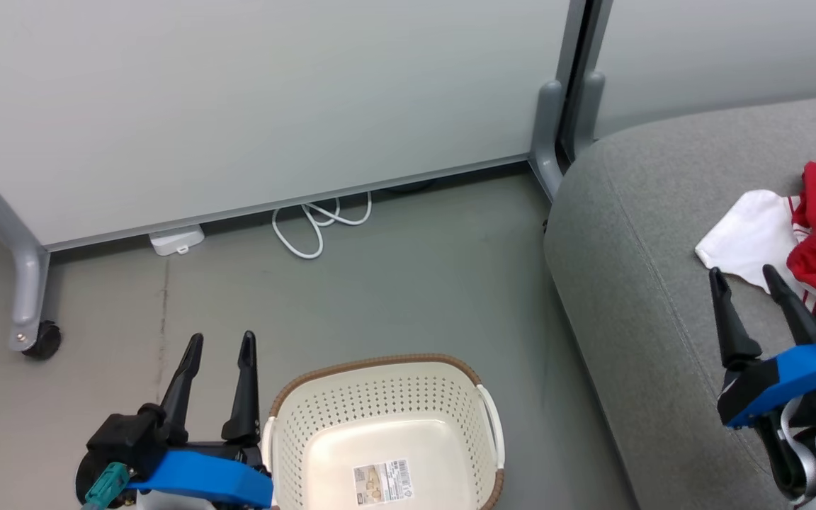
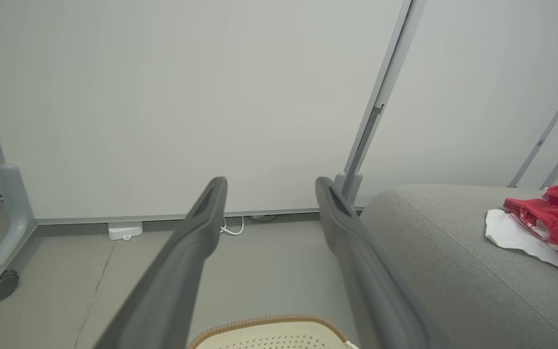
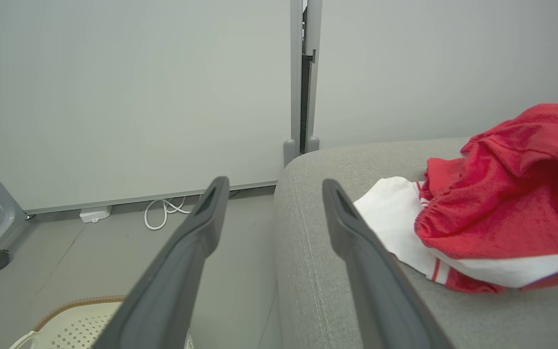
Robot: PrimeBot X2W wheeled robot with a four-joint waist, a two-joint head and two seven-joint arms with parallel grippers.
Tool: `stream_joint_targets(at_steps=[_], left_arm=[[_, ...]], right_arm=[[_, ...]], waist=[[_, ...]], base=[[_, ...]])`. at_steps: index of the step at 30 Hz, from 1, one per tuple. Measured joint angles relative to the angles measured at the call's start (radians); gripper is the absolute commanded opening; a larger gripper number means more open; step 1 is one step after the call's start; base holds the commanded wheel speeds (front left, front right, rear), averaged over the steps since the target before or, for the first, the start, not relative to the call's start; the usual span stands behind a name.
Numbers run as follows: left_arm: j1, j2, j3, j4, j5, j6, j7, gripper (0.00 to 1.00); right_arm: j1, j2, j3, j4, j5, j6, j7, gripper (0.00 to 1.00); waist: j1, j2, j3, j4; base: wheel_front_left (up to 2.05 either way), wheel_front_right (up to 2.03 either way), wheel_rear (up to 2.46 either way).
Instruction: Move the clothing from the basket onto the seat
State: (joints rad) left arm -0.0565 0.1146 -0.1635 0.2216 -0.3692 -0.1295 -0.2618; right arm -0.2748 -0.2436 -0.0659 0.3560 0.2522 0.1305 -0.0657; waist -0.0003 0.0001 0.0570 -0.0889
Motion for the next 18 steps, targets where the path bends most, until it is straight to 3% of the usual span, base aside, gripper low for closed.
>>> stream_joint_targets(at_steps=[9,18], left_arm=[[0.035,-0.006,0.049,0.057,0.010,0.000,-0.001,1.00],[0.036,-0.003,0.060,0.108,0.010,0.000,-0.001,1.00]], right_arm=[[0.151,0.094,0.006,-0.177,-0.060,0.000,0.013,1.00],[0.255,0.164,0.015,-0.234,-0.081,0.000,0.007,1.00]], waist=[[0.0001,0.0000,-0.053,0.082],[0.0002,0.0000,-0.072,0.121]], base=[[0.00,0.00,0.00],[0.00,0.00,0.00]])
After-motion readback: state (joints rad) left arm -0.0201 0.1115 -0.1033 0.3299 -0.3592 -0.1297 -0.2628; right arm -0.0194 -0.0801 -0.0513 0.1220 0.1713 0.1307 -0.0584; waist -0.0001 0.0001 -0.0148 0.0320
